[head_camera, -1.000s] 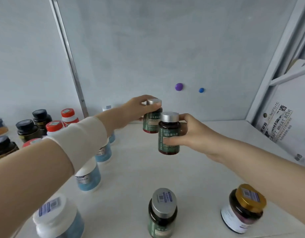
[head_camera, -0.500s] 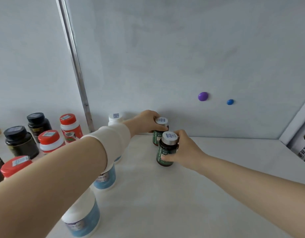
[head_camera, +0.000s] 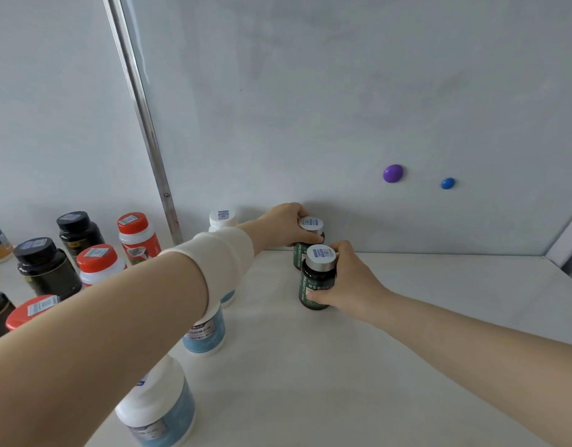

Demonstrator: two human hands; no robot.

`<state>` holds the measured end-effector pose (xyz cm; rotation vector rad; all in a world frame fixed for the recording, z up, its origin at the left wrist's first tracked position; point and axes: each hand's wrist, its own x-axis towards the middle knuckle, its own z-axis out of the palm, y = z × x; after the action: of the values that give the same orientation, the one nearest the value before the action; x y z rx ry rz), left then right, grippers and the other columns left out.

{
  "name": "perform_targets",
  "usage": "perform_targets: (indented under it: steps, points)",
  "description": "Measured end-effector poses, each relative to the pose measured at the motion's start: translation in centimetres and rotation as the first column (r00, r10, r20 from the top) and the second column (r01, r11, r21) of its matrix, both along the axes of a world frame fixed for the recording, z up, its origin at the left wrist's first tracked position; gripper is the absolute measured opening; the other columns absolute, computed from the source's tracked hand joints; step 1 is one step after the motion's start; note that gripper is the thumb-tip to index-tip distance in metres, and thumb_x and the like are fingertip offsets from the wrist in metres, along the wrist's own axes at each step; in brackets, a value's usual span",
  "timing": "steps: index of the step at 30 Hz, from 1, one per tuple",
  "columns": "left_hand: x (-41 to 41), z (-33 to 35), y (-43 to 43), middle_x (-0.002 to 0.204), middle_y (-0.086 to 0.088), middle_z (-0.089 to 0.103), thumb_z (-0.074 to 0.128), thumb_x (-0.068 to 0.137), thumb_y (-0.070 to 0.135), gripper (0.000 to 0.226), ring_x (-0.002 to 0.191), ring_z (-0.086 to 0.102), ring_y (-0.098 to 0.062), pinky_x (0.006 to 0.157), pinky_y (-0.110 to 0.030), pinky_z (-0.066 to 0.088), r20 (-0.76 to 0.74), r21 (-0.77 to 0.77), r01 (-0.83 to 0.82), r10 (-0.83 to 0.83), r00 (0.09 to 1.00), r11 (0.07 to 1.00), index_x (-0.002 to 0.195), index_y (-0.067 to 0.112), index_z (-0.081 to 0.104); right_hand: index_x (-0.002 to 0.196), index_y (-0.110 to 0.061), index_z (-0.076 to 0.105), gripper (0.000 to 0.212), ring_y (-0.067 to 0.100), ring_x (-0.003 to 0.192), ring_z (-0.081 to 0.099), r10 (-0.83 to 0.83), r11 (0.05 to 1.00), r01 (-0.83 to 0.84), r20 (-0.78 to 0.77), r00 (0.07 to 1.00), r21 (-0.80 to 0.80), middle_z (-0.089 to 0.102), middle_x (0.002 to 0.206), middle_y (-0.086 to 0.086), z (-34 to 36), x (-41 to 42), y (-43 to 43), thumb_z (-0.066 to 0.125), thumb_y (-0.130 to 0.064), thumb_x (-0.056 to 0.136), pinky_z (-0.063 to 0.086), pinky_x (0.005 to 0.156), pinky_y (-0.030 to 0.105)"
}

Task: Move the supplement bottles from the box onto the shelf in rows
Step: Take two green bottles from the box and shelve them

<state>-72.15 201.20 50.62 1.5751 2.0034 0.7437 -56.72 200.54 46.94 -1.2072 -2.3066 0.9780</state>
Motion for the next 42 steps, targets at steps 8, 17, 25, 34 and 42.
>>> perform_targets:
  steps: [8,17,25,34,42]
  points:
    - [0.1,1.9,-1.9,0.129,-0.005,0.054,0.067,0.085,0.035,0.061,0.12,0.049,-0.021,0.093,-0.028,0.037,-0.186,-0.04,-0.034,0.026,0.982,0.999,0.134,0.01,0.041,0.139,-0.014,0.026,0.086,0.018,0.125,0.044,-0.028,1.0,0.028,0.049,0.998,-0.006,0.037,0.141,0.006,2.6,1.0,-0.3,0.078,-0.029,0.072,0.04,0.097,0.028]
    - [1.1,8.0,-14.5,0.122,-0.007,0.054,0.053,0.092,0.034,0.046,0.109,0.056,-0.027,0.084,-0.034,0.044,-0.802,0.069,-0.094,0.111,0.588,0.993,0.132,0.013,0.042,0.144,-0.013,0.024,0.072,0.027,0.135,0.03,0.018,0.939,-0.089,0.212,0.977,0.332,0.03,0.145,0.01,8.4,1.7,-7.9,0.06,-0.04,0.087,0.031,0.107,0.036]
    - [-0.7,9.9,-32.0,0.119,-0.006,0.055,0.049,0.094,0.023,0.035,0.11,0.055,-0.025,0.083,-0.03,0.038,-0.956,0.132,-0.272,0.195,0.221,0.953,0.127,0.012,0.045,0.133,-0.009,0.038,0.046,0.03,0.122,0.041,0.087,0.73,-0.295,0.344,0.935,0.616,0.041,0.132,0.013,11.1,-4.3,-20.3,0.05,-0.027,0.092,0.037,0.096,0.039]
    - [-8.8,9.7,-56.7,0.128,-0.009,0.053,0.047,0.095,0.022,0.037,0.117,0.053,-0.028,0.093,-0.035,0.042,-0.973,0.118,-0.62,0.214,0.084,0.776,0.129,0.01,0.042,0.131,-0.008,0.037,0.044,0.032,0.121,0.043,0.383,0.449,-0.575,0.435,0.815,0.684,0.041,0.134,0.013,11.5,-17.8,-41.8,0.046,-0.029,0.093,0.036,0.097,0.041]
    - [-18.4,6.6,-81.0,0.121,-0.008,0.055,0.052,0.093,0.029,0.042,0.112,0.055,-0.026,0.088,-0.033,0.042,-0.931,0.077,-0.855,0.343,0.123,0.514,0.13,0.011,0.042,0.137,-0.009,0.031,0.049,0.034,0.128,0.036,0.576,0.231,-0.748,0.532,0.62,0.622,0.036,0.139,0.015,8.2,-32.5,-64.2,0.042,-0.032,0.095,0.033,0.1,0.043]
